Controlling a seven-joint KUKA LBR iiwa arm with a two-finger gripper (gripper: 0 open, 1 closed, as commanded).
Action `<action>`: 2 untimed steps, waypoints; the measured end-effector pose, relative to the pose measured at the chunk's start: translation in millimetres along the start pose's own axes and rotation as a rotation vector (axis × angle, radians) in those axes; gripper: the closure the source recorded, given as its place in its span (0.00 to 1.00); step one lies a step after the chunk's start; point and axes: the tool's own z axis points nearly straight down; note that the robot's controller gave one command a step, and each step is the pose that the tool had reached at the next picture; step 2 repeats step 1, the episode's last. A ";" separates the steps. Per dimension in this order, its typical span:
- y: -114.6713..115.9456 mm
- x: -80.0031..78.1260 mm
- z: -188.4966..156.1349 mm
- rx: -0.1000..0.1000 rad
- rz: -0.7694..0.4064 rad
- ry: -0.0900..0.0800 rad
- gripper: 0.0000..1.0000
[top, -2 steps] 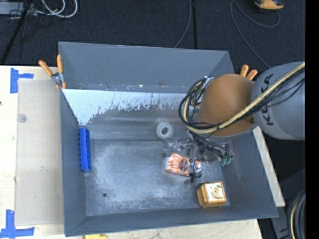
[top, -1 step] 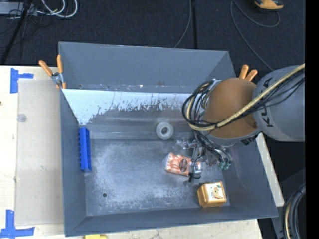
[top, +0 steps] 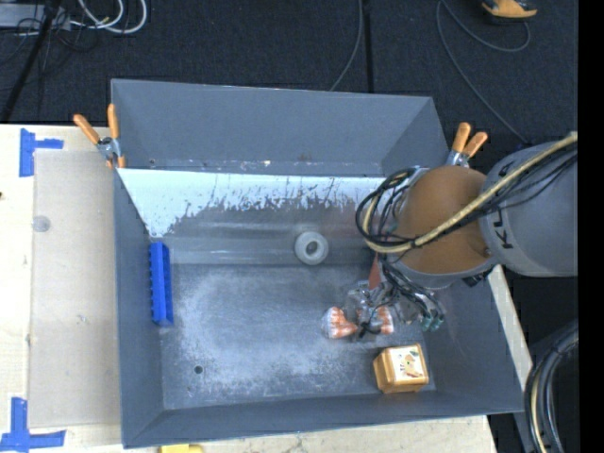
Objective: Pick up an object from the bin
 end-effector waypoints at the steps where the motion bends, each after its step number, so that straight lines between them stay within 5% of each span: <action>1: 0.0 0.0 0.0 0.000 0.000 0.000 1.00; 2: 0.0 0.0 0.0 0.000 0.000 0.000 1.00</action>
Offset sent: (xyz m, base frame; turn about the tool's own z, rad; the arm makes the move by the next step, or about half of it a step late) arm 0.0387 0.0151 0.0727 0.0189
